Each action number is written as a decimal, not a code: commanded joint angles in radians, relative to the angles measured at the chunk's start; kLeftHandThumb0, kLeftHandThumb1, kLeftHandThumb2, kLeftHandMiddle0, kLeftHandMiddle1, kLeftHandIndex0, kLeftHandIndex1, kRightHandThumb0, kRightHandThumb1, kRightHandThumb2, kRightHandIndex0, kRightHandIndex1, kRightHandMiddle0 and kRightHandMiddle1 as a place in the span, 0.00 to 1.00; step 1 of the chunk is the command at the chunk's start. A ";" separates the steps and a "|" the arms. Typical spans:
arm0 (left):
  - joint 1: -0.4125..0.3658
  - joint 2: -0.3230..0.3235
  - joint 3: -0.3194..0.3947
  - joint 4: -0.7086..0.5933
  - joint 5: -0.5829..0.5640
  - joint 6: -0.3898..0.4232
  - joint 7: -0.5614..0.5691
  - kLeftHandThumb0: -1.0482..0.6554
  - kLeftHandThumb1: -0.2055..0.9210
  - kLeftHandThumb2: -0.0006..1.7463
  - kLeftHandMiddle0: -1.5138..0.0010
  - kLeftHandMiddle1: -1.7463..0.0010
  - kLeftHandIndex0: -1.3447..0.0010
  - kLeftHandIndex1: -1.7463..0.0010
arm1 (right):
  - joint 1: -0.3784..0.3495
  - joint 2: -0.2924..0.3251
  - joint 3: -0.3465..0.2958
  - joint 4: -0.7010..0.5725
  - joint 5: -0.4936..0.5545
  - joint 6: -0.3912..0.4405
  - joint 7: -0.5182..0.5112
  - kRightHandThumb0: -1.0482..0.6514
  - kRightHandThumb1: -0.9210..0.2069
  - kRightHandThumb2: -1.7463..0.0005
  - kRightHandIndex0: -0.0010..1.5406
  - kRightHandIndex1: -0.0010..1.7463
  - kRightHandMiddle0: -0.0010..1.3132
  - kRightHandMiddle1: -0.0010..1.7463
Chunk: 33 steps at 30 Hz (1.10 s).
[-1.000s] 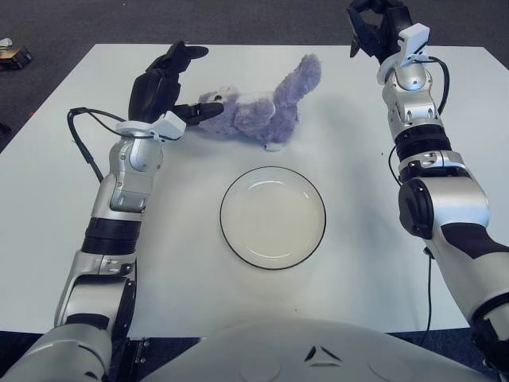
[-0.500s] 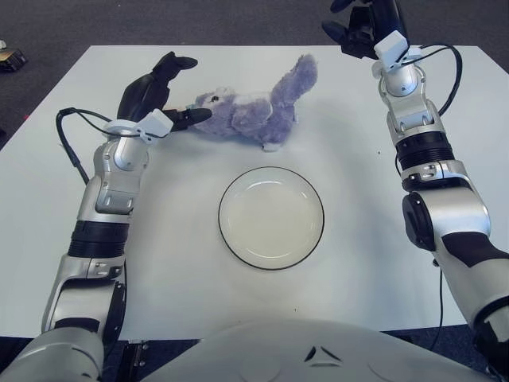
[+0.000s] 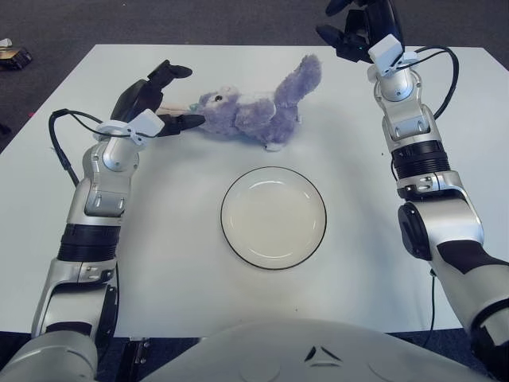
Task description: Put the doll into the plate.
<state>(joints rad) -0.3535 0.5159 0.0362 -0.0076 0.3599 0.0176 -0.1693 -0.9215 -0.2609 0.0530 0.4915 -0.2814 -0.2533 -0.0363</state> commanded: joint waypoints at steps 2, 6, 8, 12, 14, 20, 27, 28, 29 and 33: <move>-0.015 0.004 -0.016 0.041 -0.015 -0.001 -0.025 0.21 0.98 0.01 0.68 0.99 0.83 0.63 | 0.022 -0.010 0.023 -0.040 0.006 -0.043 0.041 0.41 0.00 0.85 0.64 1.00 0.36 0.84; -0.028 0.001 -0.027 0.073 -0.015 -0.003 -0.027 0.22 0.97 0.00 0.68 0.99 0.83 0.63 | 0.027 -0.025 0.046 -0.037 -0.017 -0.111 0.053 0.41 0.00 0.85 0.65 1.00 0.36 0.83; -0.037 -0.003 -0.035 0.097 -0.013 -0.006 -0.023 0.23 0.96 0.00 0.68 0.99 0.83 0.63 | 0.028 -0.031 0.059 -0.029 -0.027 -0.156 0.058 0.41 0.00 0.85 0.65 1.00 0.37 0.83; -0.049 -0.008 -0.045 0.129 -0.013 -0.011 -0.016 0.24 0.95 0.00 0.68 1.00 0.82 0.64 | 0.031 -0.033 0.082 -0.029 -0.051 -0.203 0.055 0.41 0.00 0.85 0.65 1.00 0.37 0.83; -0.052 -0.010 -0.048 0.138 -0.013 -0.014 -0.014 0.24 0.95 0.00 0.68 1.00 0.82 0.64 | 0.031 -0.036 0.091 -0.031 -0.069 -0.208 0.049 0.41 0.00 0.85 0.65 1.00 0.37 0.82; -0.062 -0.022 -0.052 0.162 -0.016 -0.024 -0.003 0.25 0.94 0.00 0.68 1.00 0.82 0.64 | 0.024 -0.051 0.135 -0.030 -0.158 -0.225 0.027 0.41 0.00 0.85 0.65 1.00 0.36 0.83; -0.075 -0.044 -0.053 0.195 -0.014 -0.047 0.026 0.30 0.93 0.00 0.67 1.00 0.81 0.64 | 0.013 -0.046 0.176 -0.010 -0.239 -0.220 -0.010 0.41 0.00 0.84 0.63 1.00 0.35 0.84; -0.077 -0.047 -0.053 0.200 -0.014 -0.050 0.031 0.31 0.93 0.00 0.67 0.99 0.80 0.64 | 0.013 -0.046 0.180 -0.013 -0.248 -0.214 -0.010 0.41 0.00 0.84 0.63 1.00 0.35 0.84; -0.078 -0.049 -0.053 0.203 -0.013 -0.053 0.034 0.34 0.93 0.00 0.66 0.99 0.80 0.64 | 0.013 -0.045 0.182 -0.014 -0.252 -0.211 -0.010 0.41 0.00 0.84 0.62 1.00 0.35 0.84; -0.086 -0.061 -0.053 0.224 -0.013 -0.068 0.057 0.40 0.93 0.00 0.60 0.97 0.76 0.63 | 0.018 -0.041 0.193 -0.039 -0.266 -0.185 0.004 0.41 0.00 0.83 0.59 1.00 0.33 0.85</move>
<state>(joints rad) -0.4231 0.4636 -0.0159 0.1938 0.3482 -0.0325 -0.1413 -0.8983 -0.2989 0.2368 0.4737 -0.5284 -0.4602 -0.0341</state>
